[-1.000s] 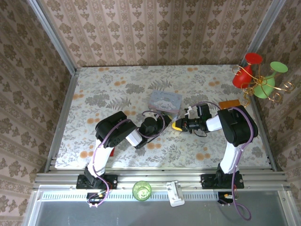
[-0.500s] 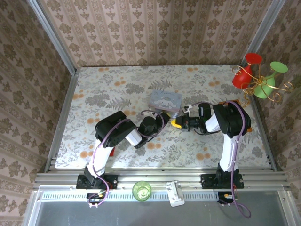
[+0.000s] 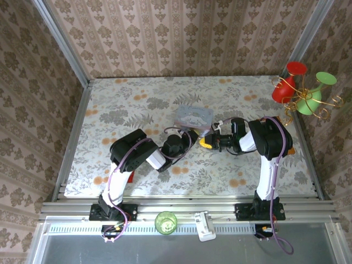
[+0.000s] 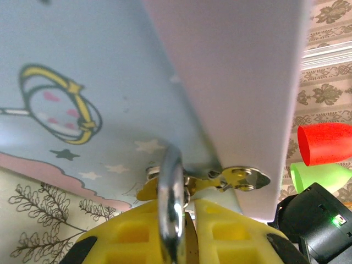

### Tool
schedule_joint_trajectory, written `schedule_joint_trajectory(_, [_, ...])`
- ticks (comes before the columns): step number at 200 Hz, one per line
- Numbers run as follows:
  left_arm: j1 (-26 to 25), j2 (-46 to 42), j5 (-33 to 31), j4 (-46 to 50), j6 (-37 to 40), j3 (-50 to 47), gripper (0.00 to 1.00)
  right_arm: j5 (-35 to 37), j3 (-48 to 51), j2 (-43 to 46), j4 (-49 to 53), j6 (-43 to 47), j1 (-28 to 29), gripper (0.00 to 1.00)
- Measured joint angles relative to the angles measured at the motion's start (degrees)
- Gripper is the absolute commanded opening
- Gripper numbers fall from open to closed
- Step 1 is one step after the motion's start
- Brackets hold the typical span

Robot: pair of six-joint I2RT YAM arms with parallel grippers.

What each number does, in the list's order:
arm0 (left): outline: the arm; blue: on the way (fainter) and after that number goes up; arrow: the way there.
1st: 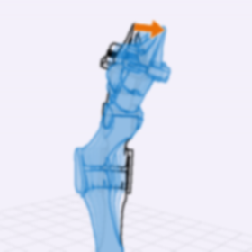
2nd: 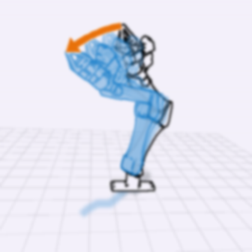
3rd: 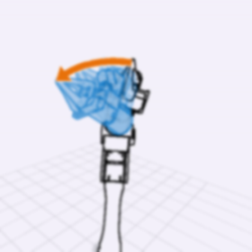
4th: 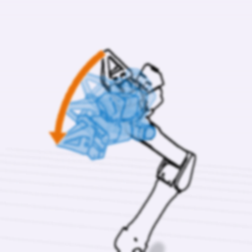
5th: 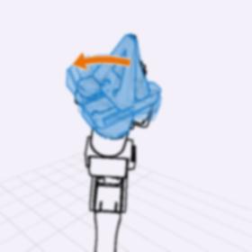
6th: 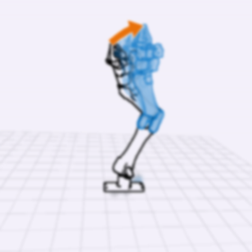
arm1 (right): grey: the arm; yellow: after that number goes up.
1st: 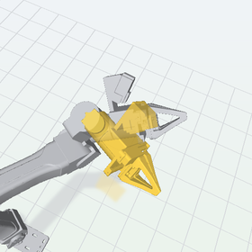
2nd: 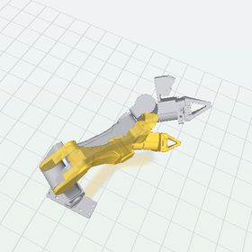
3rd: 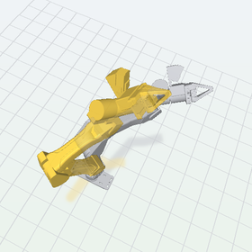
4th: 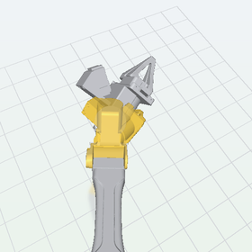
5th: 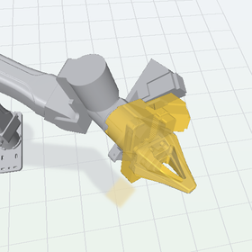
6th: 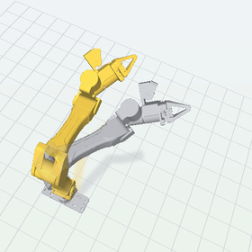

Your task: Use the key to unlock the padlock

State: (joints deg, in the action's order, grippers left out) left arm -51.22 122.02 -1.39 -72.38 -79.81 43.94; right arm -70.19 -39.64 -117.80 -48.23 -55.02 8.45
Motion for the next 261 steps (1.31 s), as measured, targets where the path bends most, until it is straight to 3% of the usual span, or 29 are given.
schedule_joint_trajectory(82, [0.39, 0.02, 1.27, 1.25, -0.22, 1.97, 0.0, 1.22, 1.38, -1.92, -10.38, -6.75, 1.88, 0.0])
schedule_joint_trajectory(134, [0.31, 0.2, 3.5, 2.99, -0.61, 3.37, 0.0, 2.14, 1.84, -1.77, -10.84, -6.47, 1.68, 0.0])
schedule_joint_trajectory(159, [0.26, 0.17, 5.27, 2.73, -0.48, 2.86, 0.0, 2.36, 1.81, 1.95, 0.83, 1.01, 0.81, 0.0])
schedule_joint_trajectory(214, [-0.5, 0.09, 9.53, 1.99, 0.5, -0.94, 0.0, 19.02, 0.15, 16.55, 36.37, 21.46, 2.71, 0.0])
schedule_joint_trajectory(256, [-1.75, -0.72, 10.49, 3.82, 2.69, -1.55, 0.0, 29.94, -2.23, 24.26, 51.39, 30.58, 4.96, 0.0])
schedule_joint_trajectory(261, [-1.75, -0.74, 10.64, 3.8, 2.75, -1.64, 0.05, 30.1, -2.54, 24.33, 52.46, 31.21, 5.07, 0.0])
